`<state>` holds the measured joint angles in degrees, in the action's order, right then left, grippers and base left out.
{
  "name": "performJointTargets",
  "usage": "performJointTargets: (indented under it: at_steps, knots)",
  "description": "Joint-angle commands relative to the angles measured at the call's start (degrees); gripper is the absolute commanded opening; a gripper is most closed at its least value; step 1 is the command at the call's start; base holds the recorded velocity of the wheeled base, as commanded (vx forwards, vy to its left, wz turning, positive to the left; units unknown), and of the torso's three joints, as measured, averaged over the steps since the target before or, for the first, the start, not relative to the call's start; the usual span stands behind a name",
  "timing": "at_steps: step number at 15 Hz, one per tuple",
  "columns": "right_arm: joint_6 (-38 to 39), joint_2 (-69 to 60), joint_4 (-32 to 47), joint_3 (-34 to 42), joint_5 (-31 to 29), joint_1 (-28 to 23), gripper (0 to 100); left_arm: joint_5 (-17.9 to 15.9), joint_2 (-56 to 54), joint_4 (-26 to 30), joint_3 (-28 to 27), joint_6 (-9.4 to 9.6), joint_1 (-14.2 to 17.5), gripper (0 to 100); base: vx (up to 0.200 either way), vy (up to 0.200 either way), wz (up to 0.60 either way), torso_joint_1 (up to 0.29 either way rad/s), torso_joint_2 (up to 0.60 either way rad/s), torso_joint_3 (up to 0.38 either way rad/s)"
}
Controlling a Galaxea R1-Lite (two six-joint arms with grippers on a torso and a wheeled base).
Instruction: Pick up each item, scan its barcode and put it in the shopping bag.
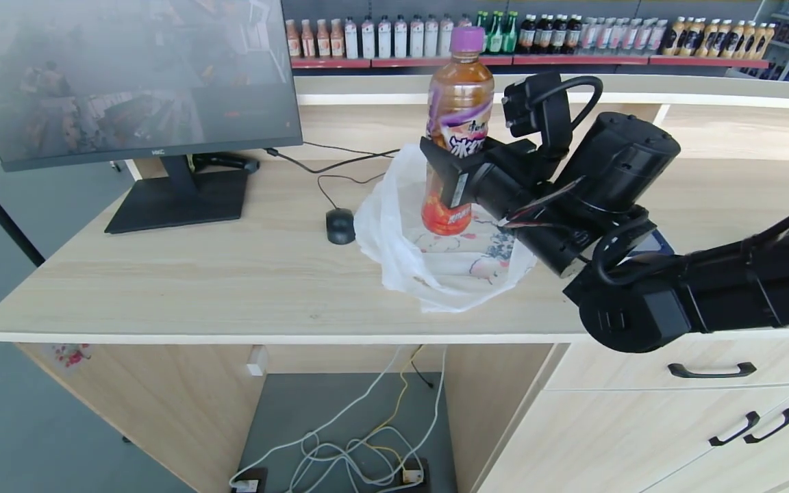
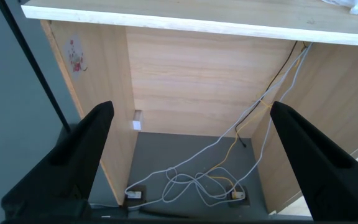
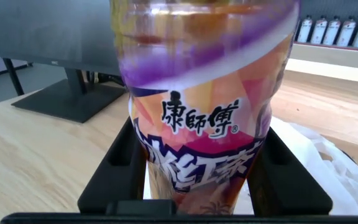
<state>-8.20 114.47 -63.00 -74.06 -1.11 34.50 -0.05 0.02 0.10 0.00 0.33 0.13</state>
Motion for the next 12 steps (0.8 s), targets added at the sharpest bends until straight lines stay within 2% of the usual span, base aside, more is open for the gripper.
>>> performJointTargets:
  at_steps: [1, 4, 9, 12]
  knots:
    - [-0.06, 3.3, 0.33, -2.76, -0.03, -0.13, 0, -0.04, -0.02, -0.01, 0.0, 0.02, 0.04, 100, 0.0, 0.0, 0.0, 0.0, 0.0, 0.0]
    - [-0.06, 5.06, 1.13, -4.25, -0.12, -0.49, 0, 0.05, -0.02, -0.01, 0.0, 0.02, 0.04, 100, 0.0, 0.0, 0.0, 0.0, 0.0, 0.0]
    - [-0.06, 11.74, 3.76, -12.78, -0.12, -1.45, 0, 0.05, -0.02, -0.01, 0.0, -0.07, 0.04, 100, 0.0, 0.0, 0.0, 0.0, 0.0, 0.0]
    - [-0.06, 14.03, 4.03, -15.33, -0.12, -2.16, 0, -0.04, -0.02, -0.01, 0.0, -0.07, 0.04, 100, 0.0, 0.0, 0.0, 0.0, 0.0, 0.0]
